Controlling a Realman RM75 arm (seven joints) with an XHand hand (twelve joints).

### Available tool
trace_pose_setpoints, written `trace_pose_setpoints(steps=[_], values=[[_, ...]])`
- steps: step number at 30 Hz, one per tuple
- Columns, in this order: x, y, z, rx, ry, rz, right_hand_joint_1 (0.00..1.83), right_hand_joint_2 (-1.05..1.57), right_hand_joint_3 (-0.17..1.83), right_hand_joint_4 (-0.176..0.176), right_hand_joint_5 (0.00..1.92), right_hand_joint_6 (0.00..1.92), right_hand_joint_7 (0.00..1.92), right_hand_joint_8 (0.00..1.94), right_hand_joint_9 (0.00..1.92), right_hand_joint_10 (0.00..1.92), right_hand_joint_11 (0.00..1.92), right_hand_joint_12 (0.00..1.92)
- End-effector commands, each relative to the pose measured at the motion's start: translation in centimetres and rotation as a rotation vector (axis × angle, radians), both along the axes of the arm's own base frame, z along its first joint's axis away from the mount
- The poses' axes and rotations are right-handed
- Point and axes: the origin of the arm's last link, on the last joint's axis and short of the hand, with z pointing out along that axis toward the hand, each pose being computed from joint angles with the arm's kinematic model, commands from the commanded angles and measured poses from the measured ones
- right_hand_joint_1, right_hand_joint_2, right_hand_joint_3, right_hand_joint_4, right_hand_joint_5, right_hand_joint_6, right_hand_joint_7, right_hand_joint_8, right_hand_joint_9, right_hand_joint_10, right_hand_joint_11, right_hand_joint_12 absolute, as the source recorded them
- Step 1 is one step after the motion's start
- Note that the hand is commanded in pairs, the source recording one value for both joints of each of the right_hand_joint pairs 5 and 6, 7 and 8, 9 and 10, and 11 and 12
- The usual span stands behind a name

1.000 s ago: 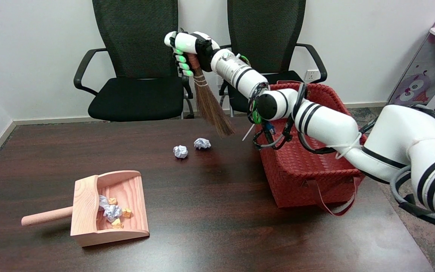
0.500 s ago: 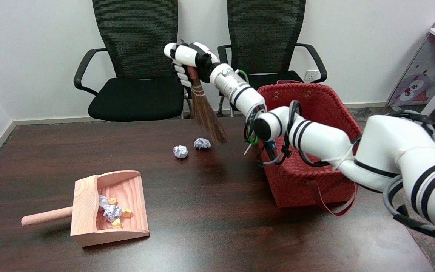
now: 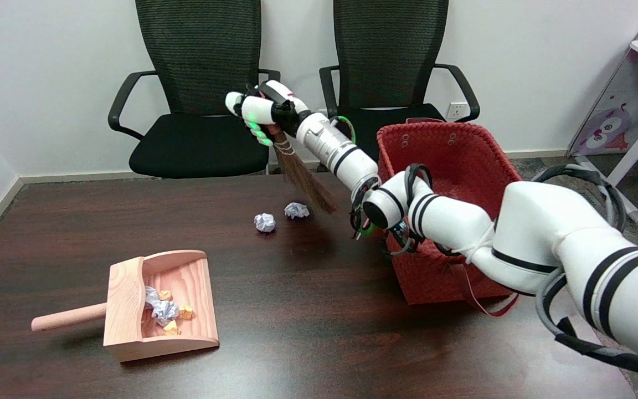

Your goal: Sweep the paper ball into the dustpan.

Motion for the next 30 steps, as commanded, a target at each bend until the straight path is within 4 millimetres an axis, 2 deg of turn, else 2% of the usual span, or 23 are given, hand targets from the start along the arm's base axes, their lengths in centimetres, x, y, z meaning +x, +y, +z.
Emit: trace_pose_setpoints(steps=[1,6,14,23,30], values=[[-1.9,1.5,-2.2,0.101,0.150,0.081,0.91,1.20,1.69,-0.001,1.92,1.92,1.92,1.92,1.92,1.92,1.92,1.92],[-2.7,2.2,-2.2,0.112,0.099,0.073,0.91,1.15,1.75,-0.001,1.92,1.92,1.92,1.92,1.92,1.92,1.92,1.92],[-3.7,2.7,-3.0,0.140,0.148,0.064,0.88,1.09,1.83,-0.006,1.92,1.92,1.92,1.92,1.92,1.92,1.92,1.92],[-4.7,3.5,-4.0,0.162,0.154,0.054,0.87,1.08,1.83,-0.002,1.92,1.92,1.92,1.92,1.92,1.92,1.92,1.92],[-6.0,3.8,-3.8,0.142,0.134,0.009,0.87,1.07,1.83,0.000,1.92,1.92,1.92,1.92,1.92,1.92,1.92,1.92]])
